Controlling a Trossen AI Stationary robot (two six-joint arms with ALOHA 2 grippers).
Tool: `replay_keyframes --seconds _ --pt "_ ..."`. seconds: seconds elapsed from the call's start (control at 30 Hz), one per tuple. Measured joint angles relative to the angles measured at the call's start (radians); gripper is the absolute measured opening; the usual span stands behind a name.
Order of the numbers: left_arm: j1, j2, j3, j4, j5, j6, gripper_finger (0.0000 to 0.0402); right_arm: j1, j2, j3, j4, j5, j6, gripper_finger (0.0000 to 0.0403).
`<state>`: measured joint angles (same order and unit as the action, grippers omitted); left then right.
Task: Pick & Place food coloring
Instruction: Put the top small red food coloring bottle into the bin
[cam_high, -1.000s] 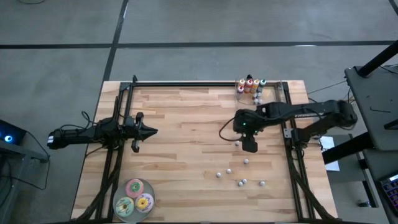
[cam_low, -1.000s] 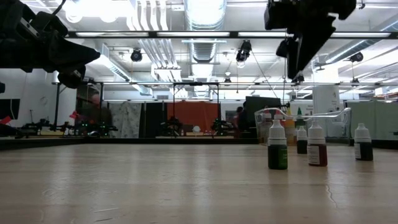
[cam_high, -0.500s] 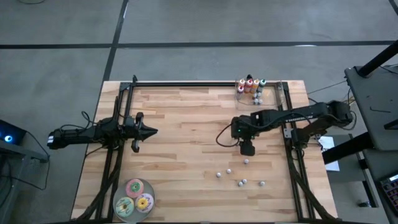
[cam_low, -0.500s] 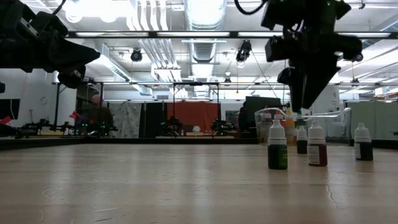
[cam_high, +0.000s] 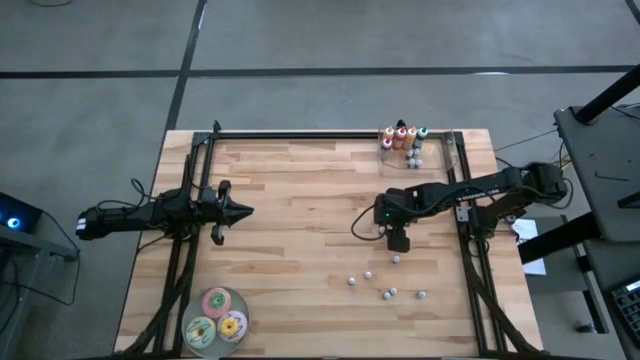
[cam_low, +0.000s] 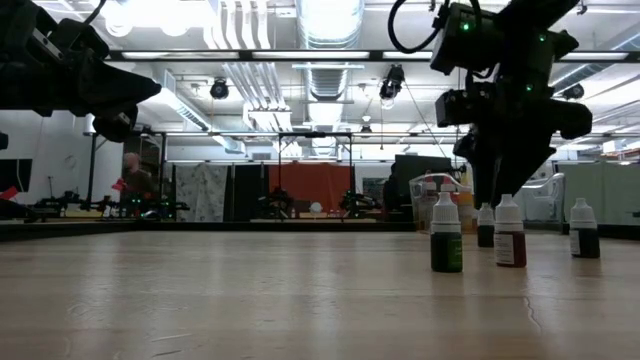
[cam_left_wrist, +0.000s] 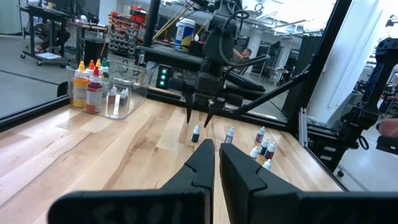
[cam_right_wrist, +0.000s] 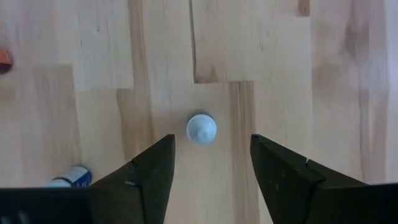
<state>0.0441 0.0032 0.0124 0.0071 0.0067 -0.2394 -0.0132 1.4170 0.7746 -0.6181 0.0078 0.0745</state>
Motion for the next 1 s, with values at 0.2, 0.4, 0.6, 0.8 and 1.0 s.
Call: replay_keyframes --seconds 0.2,0.4,0.6,0.8,1.0 --pt "0.000 0.000 0.000 0.000 0.000 0.000 0.0000 0.000 0.000 -0.025 0.039 0.001 -0.024 0.0201" --pt "0.000 0.000 0.000 0.000 0.000 0.000 0.0000 0.000 0.000 -0.051 0.090 0.002 -0.026 0.0201" --pt "0.000 0.000 0.000 0.000 0.000 0.000 0.0000 0.000 0.000 -0.071 0.121 -0.002 -0.031 0.0201" --pt "0.000 0.000 0.000 0.000 0.000 0.000 0.0000 0.000 0.000 -0.078 0.136 -0.005 -0.037 0.0197" --pt "0.000 0.000 0.000 0.000 0.000 0.000 0.0000 0.000 0.000 -0.084 0.139 -0.009 -0.048 0.0174"
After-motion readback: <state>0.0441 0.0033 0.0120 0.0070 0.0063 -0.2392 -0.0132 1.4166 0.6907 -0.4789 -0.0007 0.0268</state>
